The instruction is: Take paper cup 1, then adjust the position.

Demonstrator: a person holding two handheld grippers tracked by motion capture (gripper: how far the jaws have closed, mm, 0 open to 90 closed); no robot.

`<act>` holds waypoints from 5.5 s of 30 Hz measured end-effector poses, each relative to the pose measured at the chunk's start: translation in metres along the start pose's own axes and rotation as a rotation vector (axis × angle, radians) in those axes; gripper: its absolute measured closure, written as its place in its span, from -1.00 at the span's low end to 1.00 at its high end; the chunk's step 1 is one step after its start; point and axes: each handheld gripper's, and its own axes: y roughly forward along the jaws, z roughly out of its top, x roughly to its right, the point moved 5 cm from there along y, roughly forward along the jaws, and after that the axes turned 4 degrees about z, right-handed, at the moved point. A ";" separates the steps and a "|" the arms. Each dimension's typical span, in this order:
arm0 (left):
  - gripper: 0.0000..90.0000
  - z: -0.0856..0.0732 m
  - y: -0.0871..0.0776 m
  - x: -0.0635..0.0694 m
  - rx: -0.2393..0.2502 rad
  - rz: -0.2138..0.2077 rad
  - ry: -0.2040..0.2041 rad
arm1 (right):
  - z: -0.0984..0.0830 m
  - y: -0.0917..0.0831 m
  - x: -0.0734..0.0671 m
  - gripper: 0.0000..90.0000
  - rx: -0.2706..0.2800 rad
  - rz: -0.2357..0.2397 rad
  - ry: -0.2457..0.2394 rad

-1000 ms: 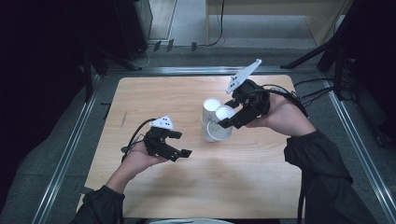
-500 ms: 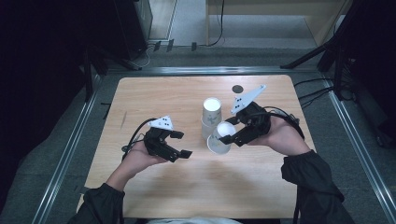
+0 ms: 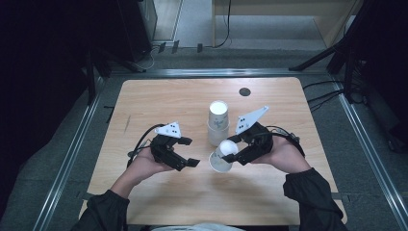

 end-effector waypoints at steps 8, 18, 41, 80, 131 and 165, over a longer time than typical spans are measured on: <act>-0.74 0.001 0.008 0.005 0.006 -0.022 0.011 | -0.013 0.020 0.002 -0.19 -0.014 0.042 0.020; -0.73 -0.003 0.017 0.015 -0.006 -0.035 0.020 | -0.010 0.034 0.002 -0.19 -0.007 0.076 0.017; -0.67 -0.003 0.024 0.027 0.060 -0.062 0.031 | 0.022 0.028 -0.006 -0.19 0.110 0.150 0.026; -0.35 -0.008 0.007 0.002 -0.168 0.002 0.227 | -0.031 0.029 0.001 -0.30 0.159 0.001 0.037; -0.36 -0.014 0.043 0.032 -0.412 -0.133 0.390 | -0.029 0.080 -0.023 -0.38 0.044 0.123 -0.105; -0.95 -0.005 0.018 0.021 -0.141 -0.020 0.187 | -0.017 0.039 -0.004 -0.23 0.162 0.149 -0.018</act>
